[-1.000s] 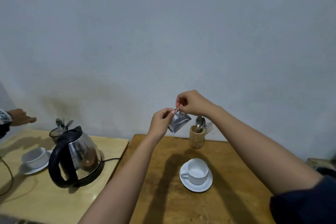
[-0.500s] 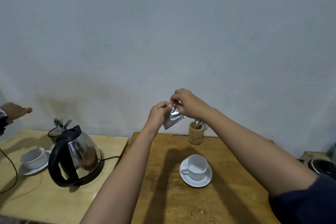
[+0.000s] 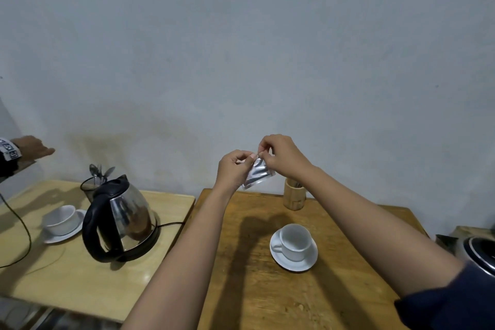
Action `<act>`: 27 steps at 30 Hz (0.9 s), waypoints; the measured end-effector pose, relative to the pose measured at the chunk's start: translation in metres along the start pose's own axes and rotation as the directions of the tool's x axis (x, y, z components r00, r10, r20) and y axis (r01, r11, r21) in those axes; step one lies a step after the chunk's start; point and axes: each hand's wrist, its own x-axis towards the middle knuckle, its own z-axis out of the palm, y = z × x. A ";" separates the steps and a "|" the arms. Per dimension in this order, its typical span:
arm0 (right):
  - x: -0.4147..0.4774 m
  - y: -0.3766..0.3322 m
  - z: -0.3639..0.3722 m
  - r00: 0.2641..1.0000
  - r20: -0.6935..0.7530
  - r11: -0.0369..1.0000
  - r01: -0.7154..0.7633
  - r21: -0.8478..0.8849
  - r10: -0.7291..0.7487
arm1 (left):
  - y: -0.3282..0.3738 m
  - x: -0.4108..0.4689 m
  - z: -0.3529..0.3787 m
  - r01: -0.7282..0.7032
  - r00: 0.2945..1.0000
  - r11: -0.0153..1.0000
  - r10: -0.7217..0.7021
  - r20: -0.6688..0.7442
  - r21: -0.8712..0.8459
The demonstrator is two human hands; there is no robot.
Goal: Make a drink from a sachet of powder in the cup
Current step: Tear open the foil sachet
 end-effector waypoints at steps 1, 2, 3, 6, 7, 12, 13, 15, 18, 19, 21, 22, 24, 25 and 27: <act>0.001 -0.002 0.000 0.998 -0.005 0.997 -0.061 0.049 0.062 | -0.001 0.000 -0.002 0.001 1.000 1.000 -0.001 -0.005 0.011; 0.003 -0.003 0.000 0.994 -0.003 0.991 -0.108 0.080 0.108 | -0.001 0.000 -0.003 0.000 1.000 1.000 0.000 -0.006 0.018; 0.003 -0.003 0.000 0.991 0.005 0.987 -0.132 0.088 0.132 | -0.002 0.000 -0.004 -0.003 1.000 1.000 0.003 -0.005 0.018; 0.003 -0.005 -0.001 0.989 0.050 0.988 -0.142 0.058 0.139 | -0.002 -0.002 -0.003 0.003 1.000 0.999 -0.003 -0.001 0.032; 0.002 -0.005 0.000 0.991 0.055 0.991 -0.128 0.045 0.126 | -0.001 -0.002 -0.002 0.020 1.000 0.999 -0.020 -0.001 0.031; 0.000 -0.008 0.008 0.999 0.036 0.996 0.022 -0.089 -0.019 | 0.001 -0.002 -0.002 0.109 0.994 0.992 -0.108 0.017 -0.058; -0.001 -0.007 0.009 0.998 0.017 0.991 0.065 -0.114 -0.064 | 0.001 -0.002 -0.004 0.116 0.993 0.990 -0.114 0.023 -0.086; -0.002 -0.004 0.011 0.988 -0.020 0.978 0.146 -0.149 -0.150 | 0.003 -0.003 -0.007 0.124 0.992 0.984 -0.120 0.036 -0.129; -0.002 0.000 0.012 0.966 -0.060 0.956 0.240 -0.172 -0.253 | 0.003 -0.001 -0.008 0.129 0.991 0.981 -0.125 0.038 -0.145; -0.002 0.000 0.013 0.957 -0.072 0.948 0.263 -0.180 -0.279 | 0.004 -0.001 -0.007 0.133 0.991 0.980 -0.130 0.033 -0.147; -0.002 0.002 0.015 0.945 -0.081 0.934 0.298 -0.197 -0.318 | 0.002 0.001 -0.007 0.149 0.989 0.978 -0.147 0.021 -0.146; -0.002 0.003 0.015 0.941 -0.078 0.929 0.307 -0.206 -0.329 | 0.001 0.002 -0.007 0.155 0.988 0.977 -0.154 0.021 -0.145; -0.003 0.005 0.017 0.937 -0.069 0.921 0.322 -0.218 -0.344 | -0.001 0.004 -0.008 0.164 0.986 0.978 -0.162 0.024 -0.131; -0.003 0.005 0.017 0.936 -0.068 0.920 0.324 -0.219 -0.346 | -0.001 0.005 -0.007 0.161 0.987 0.979 -0.159 0.029 -0.127; -0.001 0.006 0.017 0.946 -0.093 0.939 0.288 -0.189 -0.309 | -0.001 0.006 -0.006 0.136 0.991 0.985 -0.134 0.025 -0.110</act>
